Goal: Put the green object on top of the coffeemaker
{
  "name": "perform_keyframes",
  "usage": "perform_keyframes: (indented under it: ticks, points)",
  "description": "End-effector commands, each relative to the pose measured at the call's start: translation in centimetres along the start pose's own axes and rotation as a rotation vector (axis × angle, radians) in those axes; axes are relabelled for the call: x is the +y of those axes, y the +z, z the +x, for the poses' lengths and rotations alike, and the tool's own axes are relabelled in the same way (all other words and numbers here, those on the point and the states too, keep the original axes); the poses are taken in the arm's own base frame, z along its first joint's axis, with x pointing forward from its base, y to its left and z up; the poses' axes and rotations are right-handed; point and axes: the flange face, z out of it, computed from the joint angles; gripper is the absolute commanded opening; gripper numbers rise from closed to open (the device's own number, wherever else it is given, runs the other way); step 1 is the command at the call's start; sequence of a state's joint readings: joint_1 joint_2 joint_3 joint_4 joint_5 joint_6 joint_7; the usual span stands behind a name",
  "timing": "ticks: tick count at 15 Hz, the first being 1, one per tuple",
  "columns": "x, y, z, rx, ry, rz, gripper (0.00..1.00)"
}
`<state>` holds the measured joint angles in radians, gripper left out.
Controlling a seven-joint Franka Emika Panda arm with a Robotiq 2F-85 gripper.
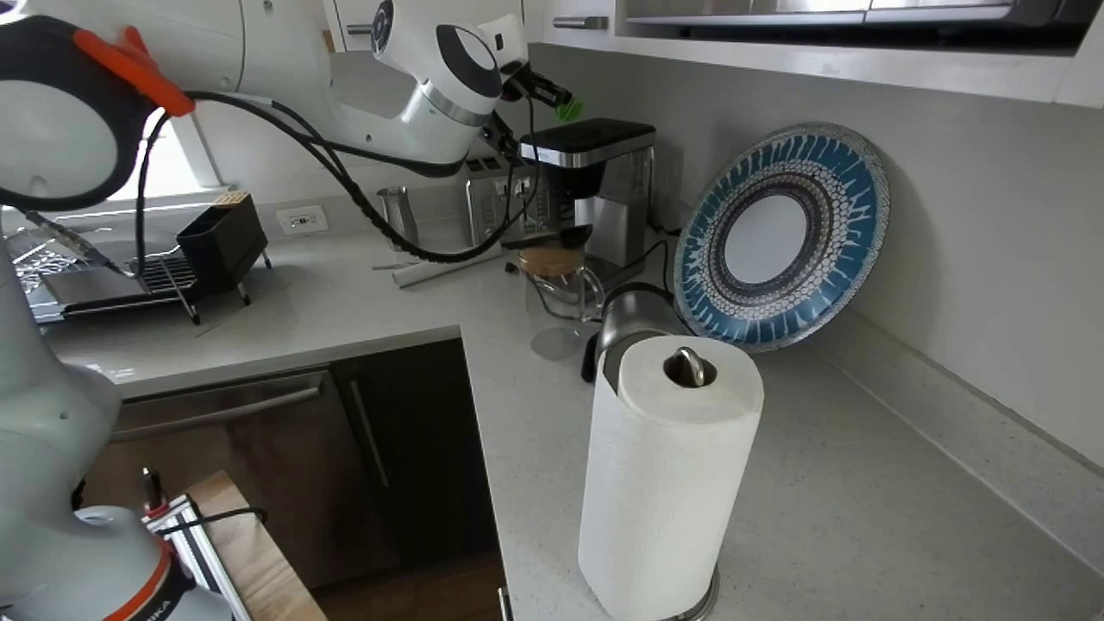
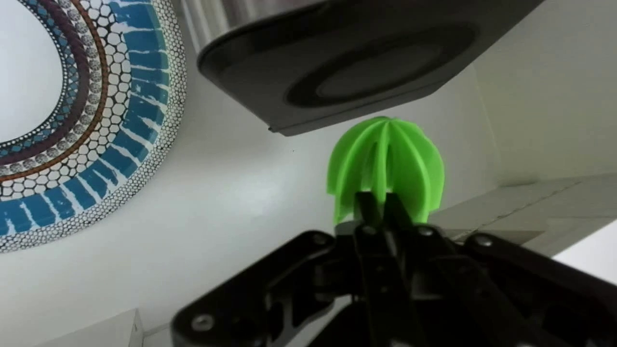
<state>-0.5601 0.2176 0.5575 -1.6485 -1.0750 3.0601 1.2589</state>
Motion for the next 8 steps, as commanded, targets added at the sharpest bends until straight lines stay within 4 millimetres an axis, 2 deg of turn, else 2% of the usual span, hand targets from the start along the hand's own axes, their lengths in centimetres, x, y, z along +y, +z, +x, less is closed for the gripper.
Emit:
perform_keyframes:
  ticks: [1,2,3,5,8]
  points:
    - [-0.6,1.7,-0.7,-0.005,-0.006,-0.015,0.02]
    - [-0.6,2.0,-0.9,-0.008,-0.003,-0.017,0.02]
    - [-0.7,2.2,-1.1,-0.011,-0.001,-0.021,0.29]
    - [-0.6,2.7,-1.3,-0.019,0.003,-0.027,0.39]
    - [-0.5,3.1,-1.6,-0.028,0.010,-0.033,0.61]
